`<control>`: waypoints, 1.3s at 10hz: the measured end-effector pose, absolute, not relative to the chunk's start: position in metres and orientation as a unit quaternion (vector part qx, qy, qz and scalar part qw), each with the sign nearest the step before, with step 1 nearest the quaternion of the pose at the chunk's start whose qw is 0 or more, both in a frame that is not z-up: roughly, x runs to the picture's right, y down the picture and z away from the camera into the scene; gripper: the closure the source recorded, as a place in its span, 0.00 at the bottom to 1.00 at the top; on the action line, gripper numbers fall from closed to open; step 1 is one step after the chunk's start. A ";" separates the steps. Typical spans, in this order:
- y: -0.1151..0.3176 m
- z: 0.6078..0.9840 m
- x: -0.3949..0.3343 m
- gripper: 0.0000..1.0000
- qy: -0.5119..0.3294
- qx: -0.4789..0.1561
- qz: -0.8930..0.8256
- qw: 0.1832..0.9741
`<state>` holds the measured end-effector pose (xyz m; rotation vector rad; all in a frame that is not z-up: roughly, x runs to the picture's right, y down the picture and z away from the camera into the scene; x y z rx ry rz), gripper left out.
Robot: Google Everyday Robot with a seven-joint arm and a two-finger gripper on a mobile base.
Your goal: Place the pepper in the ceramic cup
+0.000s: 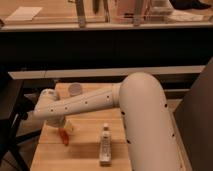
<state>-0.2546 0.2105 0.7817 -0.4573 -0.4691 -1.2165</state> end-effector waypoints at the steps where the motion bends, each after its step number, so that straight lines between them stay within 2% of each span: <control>1: 0.215 0.786 -0.252 0.20 -0.220 -0.210 -0.560 0.770; 13: 0.221 0.792 -0.255 0.20 -0.248 -0.198 -0.572 0.756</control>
